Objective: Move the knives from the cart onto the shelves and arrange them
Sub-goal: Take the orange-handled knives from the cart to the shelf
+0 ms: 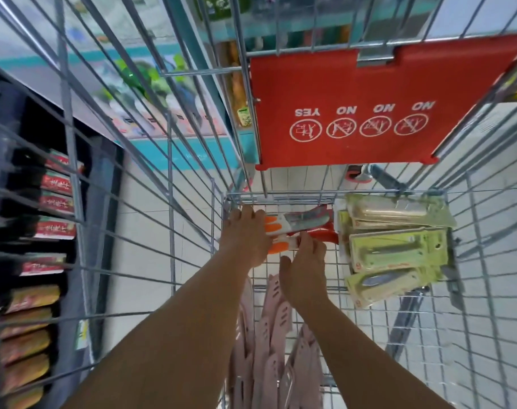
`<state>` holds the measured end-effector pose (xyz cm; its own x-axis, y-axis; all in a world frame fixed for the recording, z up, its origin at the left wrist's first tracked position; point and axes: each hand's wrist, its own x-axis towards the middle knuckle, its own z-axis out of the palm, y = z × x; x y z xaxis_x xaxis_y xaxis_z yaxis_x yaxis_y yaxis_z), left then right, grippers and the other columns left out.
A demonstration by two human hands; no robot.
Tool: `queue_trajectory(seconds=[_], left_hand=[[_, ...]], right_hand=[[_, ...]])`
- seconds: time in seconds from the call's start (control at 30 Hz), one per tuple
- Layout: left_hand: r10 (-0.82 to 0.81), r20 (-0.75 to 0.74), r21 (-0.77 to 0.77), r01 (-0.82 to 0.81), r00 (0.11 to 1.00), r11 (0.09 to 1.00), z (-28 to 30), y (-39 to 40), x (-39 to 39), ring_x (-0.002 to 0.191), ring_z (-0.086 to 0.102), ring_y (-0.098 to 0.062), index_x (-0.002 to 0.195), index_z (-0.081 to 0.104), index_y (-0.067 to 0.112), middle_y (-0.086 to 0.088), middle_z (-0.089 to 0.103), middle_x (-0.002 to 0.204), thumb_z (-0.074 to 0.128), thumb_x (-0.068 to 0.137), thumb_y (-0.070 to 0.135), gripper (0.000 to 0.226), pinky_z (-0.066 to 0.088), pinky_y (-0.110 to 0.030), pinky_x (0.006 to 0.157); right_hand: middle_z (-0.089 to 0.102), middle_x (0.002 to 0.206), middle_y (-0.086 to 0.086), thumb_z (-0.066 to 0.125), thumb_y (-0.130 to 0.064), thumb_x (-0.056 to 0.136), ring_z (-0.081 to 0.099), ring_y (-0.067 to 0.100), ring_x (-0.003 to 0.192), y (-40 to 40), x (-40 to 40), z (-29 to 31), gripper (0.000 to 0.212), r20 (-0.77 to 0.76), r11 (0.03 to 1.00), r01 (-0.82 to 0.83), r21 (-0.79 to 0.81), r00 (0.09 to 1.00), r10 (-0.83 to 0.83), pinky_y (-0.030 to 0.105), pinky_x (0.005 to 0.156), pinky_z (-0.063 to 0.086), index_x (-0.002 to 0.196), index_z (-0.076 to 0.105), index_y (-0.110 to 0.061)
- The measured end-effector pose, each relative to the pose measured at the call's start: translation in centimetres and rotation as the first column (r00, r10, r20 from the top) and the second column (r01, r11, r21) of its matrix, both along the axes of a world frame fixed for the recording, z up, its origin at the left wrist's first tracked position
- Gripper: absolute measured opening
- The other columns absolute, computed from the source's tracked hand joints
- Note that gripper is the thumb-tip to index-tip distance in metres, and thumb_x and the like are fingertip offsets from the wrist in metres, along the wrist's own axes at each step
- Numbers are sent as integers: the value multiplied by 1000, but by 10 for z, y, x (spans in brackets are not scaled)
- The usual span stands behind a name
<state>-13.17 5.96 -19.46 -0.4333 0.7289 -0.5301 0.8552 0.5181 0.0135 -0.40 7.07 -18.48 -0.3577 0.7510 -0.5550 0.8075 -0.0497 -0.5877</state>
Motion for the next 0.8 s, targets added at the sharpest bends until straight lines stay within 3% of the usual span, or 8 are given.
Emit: queue_trajectory(seconds=[0.1,0.2,0.3,0.43,0.57,0.63,0.8], left_hand=[[76,86,-39,-73,993,997,3,2,1,125,38,-30,132,38,17,-10,41,132,55,88,49,57,37,-43,103],[141,169,-32,-137,976,990,7,2,5,117,49,-29,127,44,15,-9,50,126,52,90,44,47,45,-43,95],[238,301,-24,-242,923,970,7,-3,13,98,59,-27,111,52,17,-6,61,108,53,91,39,29,51,-39,82],[265,367,-21,-277,891,961,13,-7,24,87,58,-24,108,53,17,-3,57,93,49,94,34,23,47,-33,73],[345,443,-57,-358,828,932,23,-7,33,81,54,-21,111,56,11,-8,63,100,46,97,32,27,41,-27,69],[374,472,-81,-383,799,920,30,-8,35,83,56,-23,113,57,8,-10,63,101,45,98,32,30,40,-26,67],[462,554,-163,-454,693,876,51,-18,45,69,53,-20,104,61,4,-7,55,81,43,99,25,28,38,-21,48]], right_hand=[[32,136,17,52,-9,93,47,34,117,5,-5,1,53,-14,983,160,-95,987,-162,29,84,38,140,27,-4],[38,132,21,52,-9,93,48,36,112,8,-6,-2,47,30,943,303,-138,953,-301,26,77,34,134,31,2],[50,126,19,55,-9,91,57,32,102,9,-8,-3,45,58,828,520,-213,852,-520,27,73,39,131,38,-1],[64,107,10,57,-16,91,53,20,81,8,-8,-1,27,77,835,504,-222,863,-500,24,55,33,116,51,-6],[68,101,7,51,-23,94,62,25,88,5,-7,1,24,68,873,429,-233,903,-425,26,65,39,111,61,-10],[68,97,6,49,-20,93,62,24,85,4,-6,4,24,45,861,434,-264,898,-438,25,61,40,110,63,-12],[64,89,6,41,-16,92,59,22,77,0,6,21,25,15,799,469,-377,865,-501,32,68,49,101,64,-13]])
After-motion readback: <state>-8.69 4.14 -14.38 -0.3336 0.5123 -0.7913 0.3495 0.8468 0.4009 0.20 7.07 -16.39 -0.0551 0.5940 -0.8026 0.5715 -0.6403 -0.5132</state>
